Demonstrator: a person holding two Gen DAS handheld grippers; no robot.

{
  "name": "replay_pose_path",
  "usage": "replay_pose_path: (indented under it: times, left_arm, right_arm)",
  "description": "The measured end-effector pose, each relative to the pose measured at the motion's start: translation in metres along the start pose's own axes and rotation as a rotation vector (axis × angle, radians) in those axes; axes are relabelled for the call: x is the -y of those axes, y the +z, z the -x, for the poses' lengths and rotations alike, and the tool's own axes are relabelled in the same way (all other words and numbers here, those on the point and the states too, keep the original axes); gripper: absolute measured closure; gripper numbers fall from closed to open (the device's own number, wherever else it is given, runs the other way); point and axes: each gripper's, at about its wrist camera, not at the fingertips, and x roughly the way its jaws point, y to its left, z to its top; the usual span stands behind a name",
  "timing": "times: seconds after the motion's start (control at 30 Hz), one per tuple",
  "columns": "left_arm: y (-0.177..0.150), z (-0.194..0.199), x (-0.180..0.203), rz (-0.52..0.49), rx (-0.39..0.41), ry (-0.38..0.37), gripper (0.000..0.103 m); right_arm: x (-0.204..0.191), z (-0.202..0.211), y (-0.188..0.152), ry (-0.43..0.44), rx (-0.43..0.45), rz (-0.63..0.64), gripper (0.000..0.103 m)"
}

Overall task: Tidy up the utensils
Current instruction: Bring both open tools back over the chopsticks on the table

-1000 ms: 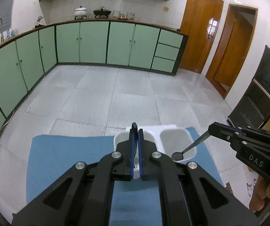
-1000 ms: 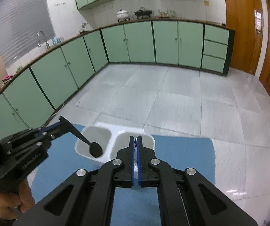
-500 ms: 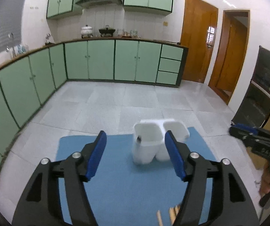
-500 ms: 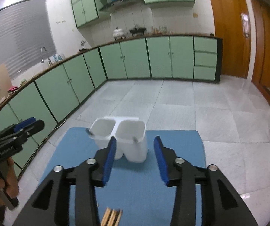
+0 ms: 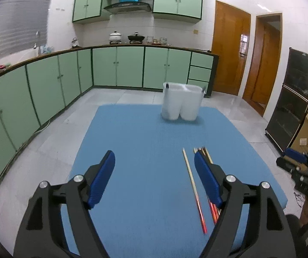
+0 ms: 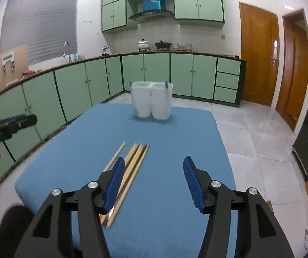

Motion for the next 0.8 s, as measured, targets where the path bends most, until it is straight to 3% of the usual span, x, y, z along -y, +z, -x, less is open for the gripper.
replay_pose_path:
  times: [0.2, 0.37, 0.8]
  left_arm:
    - [-0.053, 0.025, 0.004, 0.046, -0.037, -0.004, 0.025]
    - [-0.066, 0.032, 0.001, 0.064, -0.054, 0.002, 0.025]
    - [-0.083, 0.007, 0.007, 0.049, -0.112, -0.016, 0.025]
  right_arm:
    - [-0.022, -0.007, -0.062, 0.024, -0.102, -0.059, 0.046]
    - [-0.042, -0.033, -0.095, 0.042, -0.206, -0.027, 0.046]
    - [-0.035, -0.067, -0.097, 0.000, -0.203, -0.012, 0.047]
